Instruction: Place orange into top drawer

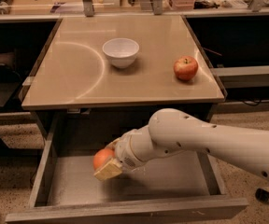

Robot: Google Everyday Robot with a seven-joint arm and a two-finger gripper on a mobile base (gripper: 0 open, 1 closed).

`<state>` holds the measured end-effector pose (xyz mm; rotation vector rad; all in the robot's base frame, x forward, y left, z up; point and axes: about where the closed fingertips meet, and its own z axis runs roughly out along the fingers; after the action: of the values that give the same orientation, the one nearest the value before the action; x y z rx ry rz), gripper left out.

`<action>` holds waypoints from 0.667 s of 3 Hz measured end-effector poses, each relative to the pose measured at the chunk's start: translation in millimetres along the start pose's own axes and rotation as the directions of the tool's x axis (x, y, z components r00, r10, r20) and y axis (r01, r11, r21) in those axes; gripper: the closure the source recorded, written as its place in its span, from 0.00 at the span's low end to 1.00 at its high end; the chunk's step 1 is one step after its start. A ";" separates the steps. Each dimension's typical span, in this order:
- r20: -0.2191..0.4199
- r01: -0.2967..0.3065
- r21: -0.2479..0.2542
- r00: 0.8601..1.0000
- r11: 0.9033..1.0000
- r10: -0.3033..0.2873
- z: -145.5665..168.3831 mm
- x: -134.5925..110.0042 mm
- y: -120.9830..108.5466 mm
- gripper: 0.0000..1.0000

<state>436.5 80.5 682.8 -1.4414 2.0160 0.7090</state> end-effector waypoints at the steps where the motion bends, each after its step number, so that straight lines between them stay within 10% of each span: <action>1: 0.022 -0.003 0.010 1.000 1.000 0.003 18.0 4.7 -18.7 1.00; 2: 0.047 0.000 0.049 0.999 0.999 -0.002 31.6 12.9 -36.7 1.00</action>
Offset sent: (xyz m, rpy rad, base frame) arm 0.0597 -0.0010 -0.0550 0.0504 -0.0957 -0.0825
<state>472.3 83.5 647.9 -1.3849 1.9828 0.6828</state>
